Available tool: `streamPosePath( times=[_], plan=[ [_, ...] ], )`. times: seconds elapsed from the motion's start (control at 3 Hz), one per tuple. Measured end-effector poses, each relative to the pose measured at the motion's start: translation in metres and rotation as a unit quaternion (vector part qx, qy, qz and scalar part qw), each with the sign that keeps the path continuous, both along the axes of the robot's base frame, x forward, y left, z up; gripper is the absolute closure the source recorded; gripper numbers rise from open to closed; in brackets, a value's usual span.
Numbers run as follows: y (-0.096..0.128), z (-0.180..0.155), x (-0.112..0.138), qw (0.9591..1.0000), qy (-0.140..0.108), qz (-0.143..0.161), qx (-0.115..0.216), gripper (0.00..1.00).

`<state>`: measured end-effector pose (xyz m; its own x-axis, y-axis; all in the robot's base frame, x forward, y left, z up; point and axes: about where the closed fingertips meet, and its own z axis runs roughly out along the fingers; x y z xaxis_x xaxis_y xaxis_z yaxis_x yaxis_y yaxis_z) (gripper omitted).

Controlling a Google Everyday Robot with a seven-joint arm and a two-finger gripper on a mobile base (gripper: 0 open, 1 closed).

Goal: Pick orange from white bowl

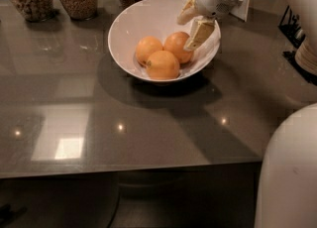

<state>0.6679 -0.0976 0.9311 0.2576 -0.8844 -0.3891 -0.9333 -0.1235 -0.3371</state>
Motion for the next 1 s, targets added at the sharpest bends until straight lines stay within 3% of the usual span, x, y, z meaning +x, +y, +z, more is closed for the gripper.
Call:
streamPosePath(
  times=[1.0],
  plan=[
    [0.012, -0.041, 0.016, 0.9990, 0.029, 0.035, -0.001, 0.38]
  ],
)
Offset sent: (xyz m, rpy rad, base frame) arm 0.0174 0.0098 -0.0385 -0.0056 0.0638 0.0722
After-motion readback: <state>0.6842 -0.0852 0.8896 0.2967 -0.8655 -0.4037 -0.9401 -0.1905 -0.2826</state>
